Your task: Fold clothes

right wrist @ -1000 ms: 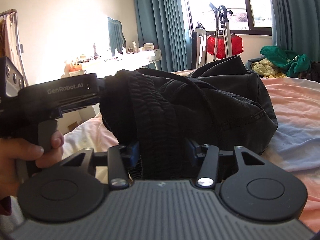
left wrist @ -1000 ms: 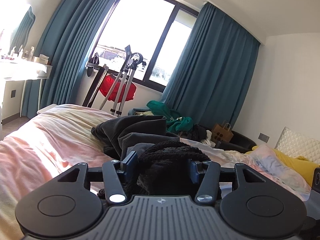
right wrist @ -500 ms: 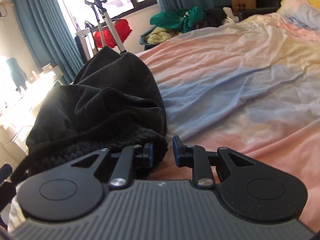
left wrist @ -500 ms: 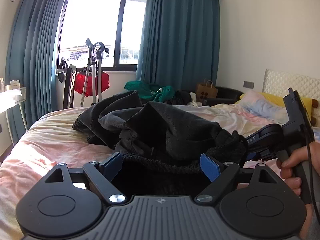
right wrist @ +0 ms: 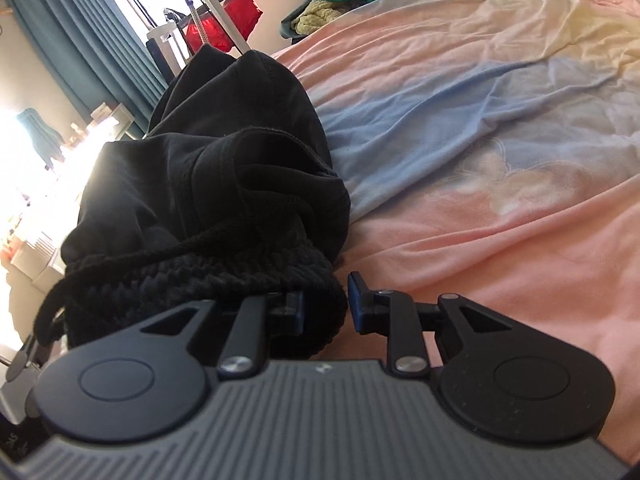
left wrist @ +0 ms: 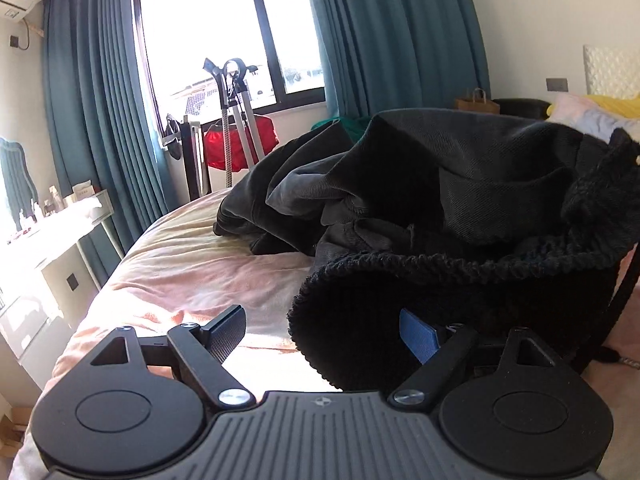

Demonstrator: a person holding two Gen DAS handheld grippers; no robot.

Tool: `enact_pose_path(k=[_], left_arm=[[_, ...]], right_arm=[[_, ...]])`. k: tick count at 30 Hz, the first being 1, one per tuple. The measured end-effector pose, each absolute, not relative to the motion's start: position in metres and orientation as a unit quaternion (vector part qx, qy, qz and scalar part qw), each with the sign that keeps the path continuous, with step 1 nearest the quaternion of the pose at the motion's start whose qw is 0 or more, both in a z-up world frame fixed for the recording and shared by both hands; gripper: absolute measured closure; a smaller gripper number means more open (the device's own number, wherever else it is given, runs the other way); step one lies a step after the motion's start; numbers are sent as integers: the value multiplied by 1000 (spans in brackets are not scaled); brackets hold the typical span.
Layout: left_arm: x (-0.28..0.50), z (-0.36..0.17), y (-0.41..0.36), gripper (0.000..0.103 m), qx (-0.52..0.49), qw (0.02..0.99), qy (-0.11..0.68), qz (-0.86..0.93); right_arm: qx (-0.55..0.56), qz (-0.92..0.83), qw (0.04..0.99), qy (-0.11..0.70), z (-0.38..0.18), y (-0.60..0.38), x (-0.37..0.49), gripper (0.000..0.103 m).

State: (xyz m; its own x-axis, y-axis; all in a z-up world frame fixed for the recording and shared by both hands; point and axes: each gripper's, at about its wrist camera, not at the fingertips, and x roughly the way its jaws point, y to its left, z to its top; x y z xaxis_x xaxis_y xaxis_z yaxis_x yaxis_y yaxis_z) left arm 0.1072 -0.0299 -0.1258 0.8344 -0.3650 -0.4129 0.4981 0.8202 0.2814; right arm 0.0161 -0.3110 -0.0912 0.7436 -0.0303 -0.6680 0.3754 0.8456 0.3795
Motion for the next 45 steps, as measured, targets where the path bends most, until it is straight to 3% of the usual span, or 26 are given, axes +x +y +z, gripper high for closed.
enact_pose_path(k=[6,8,11,13,16,21,30,34,38,45], left_arm=[[146,-140,-41,18,190,929,206,-242],[159,-138,-36,26,147,933,218,-246],[174,-135,-24,52,62,930,243,-270],[179,-134,-18,82,23,929,258,-265],[181,-125,-8,90,-24,935,245,-255],[181,-89,10,94,-68,951,215,-213],[207,33,78,95,-93,966,164,-180],[244,96,121,95,-87,976,141,-140],[295,117,155,95,-16,990,124,-59],[371,21,228,94,-8,974,226,26]], right_arm=[[226,-79,927,290,-78,-301,13,75],[229,-70,931,276,-75,-302,11,75],[217,-67,935,274,-76,-299,13,75],[201,-73,936,281,-80,-296,17,75],[190,-81,935,288,-86,-295,20,80],[192,-50,938,285,-81,-282,14,91],[229,77,928,284,-70,-181,-2,91],[267,144,917,260,-55,-126,37,91],[276,214,907,234,-46,-64,82,91],[258,240,884,307,-109,8,148,87]])
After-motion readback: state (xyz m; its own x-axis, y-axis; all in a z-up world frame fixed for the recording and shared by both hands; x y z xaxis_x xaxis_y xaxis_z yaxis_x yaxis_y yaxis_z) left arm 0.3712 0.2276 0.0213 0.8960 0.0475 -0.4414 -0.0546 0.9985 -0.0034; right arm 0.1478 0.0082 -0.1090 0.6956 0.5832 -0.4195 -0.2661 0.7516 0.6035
